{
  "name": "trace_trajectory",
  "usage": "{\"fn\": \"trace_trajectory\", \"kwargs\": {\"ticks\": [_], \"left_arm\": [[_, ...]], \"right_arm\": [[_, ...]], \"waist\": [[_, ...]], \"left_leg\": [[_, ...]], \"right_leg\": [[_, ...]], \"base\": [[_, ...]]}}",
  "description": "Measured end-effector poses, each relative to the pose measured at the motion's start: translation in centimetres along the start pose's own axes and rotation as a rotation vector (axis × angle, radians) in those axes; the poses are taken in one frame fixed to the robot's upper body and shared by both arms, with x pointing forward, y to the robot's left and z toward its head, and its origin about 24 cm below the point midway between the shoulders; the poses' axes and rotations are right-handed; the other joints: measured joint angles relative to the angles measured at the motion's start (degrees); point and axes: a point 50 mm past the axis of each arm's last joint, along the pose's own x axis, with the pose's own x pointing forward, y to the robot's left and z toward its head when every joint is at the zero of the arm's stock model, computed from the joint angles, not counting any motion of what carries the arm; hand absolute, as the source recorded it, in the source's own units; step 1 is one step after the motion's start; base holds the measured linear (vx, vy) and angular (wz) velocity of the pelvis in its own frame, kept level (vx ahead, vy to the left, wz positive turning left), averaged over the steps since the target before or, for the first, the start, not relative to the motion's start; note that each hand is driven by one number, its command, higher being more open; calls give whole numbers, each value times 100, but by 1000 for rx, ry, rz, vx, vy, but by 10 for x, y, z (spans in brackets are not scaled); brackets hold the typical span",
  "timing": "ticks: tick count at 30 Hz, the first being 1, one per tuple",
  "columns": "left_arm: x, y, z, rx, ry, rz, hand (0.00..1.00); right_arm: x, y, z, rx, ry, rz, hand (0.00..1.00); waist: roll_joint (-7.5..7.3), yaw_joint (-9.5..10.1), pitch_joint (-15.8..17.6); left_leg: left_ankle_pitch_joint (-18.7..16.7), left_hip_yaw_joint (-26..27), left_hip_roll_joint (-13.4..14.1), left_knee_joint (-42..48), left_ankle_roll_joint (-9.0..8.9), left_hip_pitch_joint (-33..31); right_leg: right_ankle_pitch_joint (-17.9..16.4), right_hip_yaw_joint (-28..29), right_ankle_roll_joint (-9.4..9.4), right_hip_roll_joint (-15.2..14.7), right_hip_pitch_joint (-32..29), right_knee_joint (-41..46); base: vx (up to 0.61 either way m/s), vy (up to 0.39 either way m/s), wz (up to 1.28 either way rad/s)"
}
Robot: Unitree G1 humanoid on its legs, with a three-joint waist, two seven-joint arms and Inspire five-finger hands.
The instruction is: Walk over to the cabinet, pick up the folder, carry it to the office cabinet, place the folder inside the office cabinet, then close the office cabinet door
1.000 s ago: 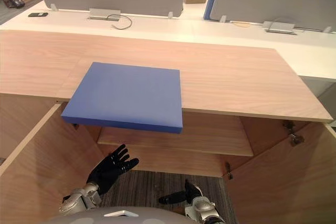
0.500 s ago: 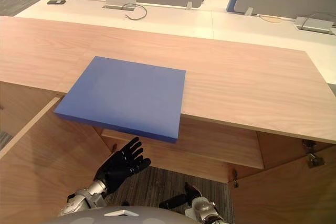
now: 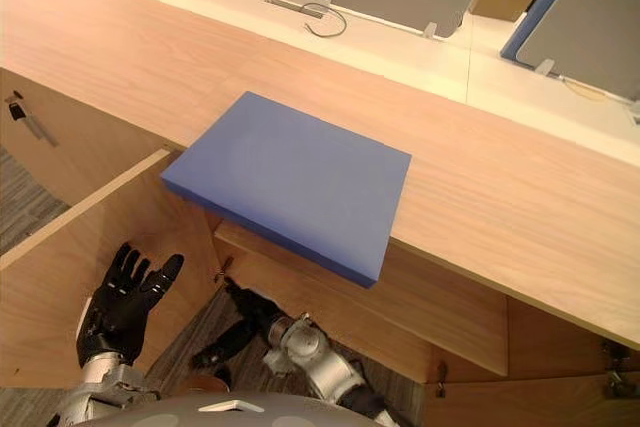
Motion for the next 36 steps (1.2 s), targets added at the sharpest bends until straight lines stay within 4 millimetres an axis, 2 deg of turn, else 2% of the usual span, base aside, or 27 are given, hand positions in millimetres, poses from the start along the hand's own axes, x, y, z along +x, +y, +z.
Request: {"fn": "trace_trajectory", "kwargs": {"ticks": [1,3,8,15,18,22,25,28,30,32,36], "left_arm": [[1,0,4,50,-24,22,100],[1,2,11,125,-62,67,100],[3,3,32,282,-163,114,100],[-1,7,56,527,-278,204,100],[-1,8,60,617,-300,230,100],[2,7,67,751,-340,234,100],[6,9,79,837,-414,297,100],[7,-4,97,929,-564,285,100],[5,-11,110,969,-668,300,100],[2,-19,128,1021,-820,337,100],[0,-20,139,1091,-922,418,100]], "right_arm": [[-7,0,4,19,-25,17,100],[-21,-16,7,50,-57,3,100],[-48,-61,0,33,-26,-128,100],[-83,-69,17,-24,-119,-130,100],[-96,-82,20,-99,-95,-124,100],[-78,-93,35,-139,-115,-155,100],[-60,-78,49,-93,-196,-121,100],[-54,-72,53,-93,-212,-111,100],[-52,-72,47,-88,-192,-116,100],[-46,-76,31,-79,-126,-151,100],[-44,-77,21,-107,-70,-189,100]], "waist": [[-74,-15,9],[-182,-25,17],[-162,-40,48],[-80,-113,102],[-60,-88,102],[30,-16,65],[183,31,-13],[310,17,-133],[383,18,-195],[418,-4,-299],[431,-39,-295]], "left_leg": [[4,-61,-15,31,2,-61],[1,-130,-27,131,-5,-123],[-9,-264,-60,365,-42,-314],[-69,-235,170,607,-196,-443],[-69,-187,219,608,-211,-413],[-72,-66,309,572,-238,-319],[-80,79,390,546,-266,-238],[-82,140,417,513,-273,-183],[-84,231,449,481,-277,-142],[-75,274,475,425,-285,-131],[-19,362,510,264,-298,-29]], "right_leg": [[-8,-83,-12,1,-1,0],[-59,-89,-78,7,3,30],[-175,-138,-168,53,-42,121],[-211,-61,-217,277,-119,152],[-217,-4,-227,306,-119,173],[-214,128,-246,353,-132,181],[-186,270,-284,395,-145,170],[-176,335,-296,407,-144,157],[-147,408,-309,418,-141,119],[-88,432,-327,441,-132,21],[-61,503,-335,456,-131,-25]], "base": [[-47,23,27],[-62,30,20],[-55,25,16],[-14,-26,-7],[-1,0,-12],[-17,8,-16],[3,8,-21],[-5,18,-17],[-2,18,-22],[2,17,-13],[4,12,-11]]}}
